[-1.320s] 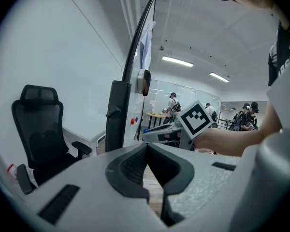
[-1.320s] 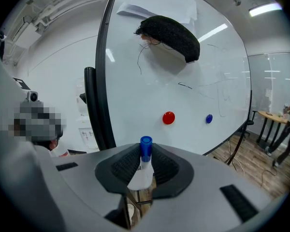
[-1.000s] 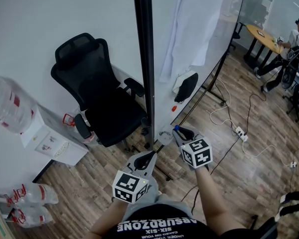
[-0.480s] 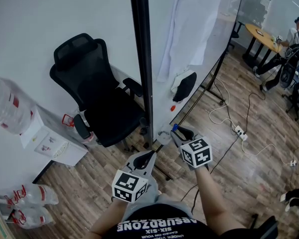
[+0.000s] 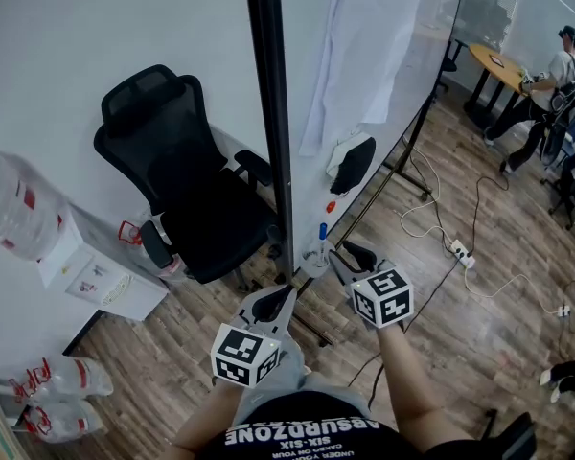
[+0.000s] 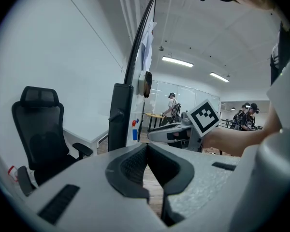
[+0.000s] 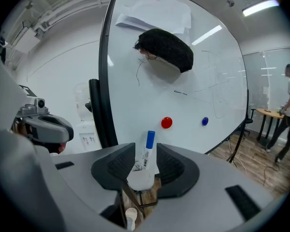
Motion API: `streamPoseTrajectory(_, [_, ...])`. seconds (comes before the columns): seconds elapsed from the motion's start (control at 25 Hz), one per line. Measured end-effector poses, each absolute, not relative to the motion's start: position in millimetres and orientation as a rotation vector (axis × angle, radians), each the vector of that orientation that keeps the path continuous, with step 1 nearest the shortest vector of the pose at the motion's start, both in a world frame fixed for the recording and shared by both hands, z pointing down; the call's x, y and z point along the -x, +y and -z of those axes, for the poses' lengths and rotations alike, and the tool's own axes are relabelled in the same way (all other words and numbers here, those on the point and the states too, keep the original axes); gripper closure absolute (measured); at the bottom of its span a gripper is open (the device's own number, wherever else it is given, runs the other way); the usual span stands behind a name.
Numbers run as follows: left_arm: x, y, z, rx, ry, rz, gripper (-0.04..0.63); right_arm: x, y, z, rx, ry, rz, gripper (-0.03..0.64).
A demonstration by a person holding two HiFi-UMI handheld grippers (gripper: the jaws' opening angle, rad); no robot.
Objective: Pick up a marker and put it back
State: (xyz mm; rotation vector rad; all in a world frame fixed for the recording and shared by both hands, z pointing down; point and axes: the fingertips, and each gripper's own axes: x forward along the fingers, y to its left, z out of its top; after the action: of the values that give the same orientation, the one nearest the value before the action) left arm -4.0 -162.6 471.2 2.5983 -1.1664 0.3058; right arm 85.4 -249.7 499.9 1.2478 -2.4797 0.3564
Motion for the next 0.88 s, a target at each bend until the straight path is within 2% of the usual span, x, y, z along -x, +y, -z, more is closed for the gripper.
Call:
streamPoseTrajectory(0.2, [6.2, -163.4, -467.8, -2.601, -1.172, -0.295, 0.588, -81.1, -237.7, -488.9, -1.242, -2.515, -0.345, 0.494])
streamPoseTrajectory(0.6, [7.4, -161.7, -463.7, -2.604, -1.171, -0.270, 0.588, -70.4, -208.0, -475.3, -1.227, -2.589, -0.333, 0.591])
streamPoseTrajectory(0.88, [5.8, -155.4, -461.1, -2.610, -1.167, -0.259, 0.588, -57.5, -185.4, -467.8, -1.208, -2.645, -0.342, 0.611])
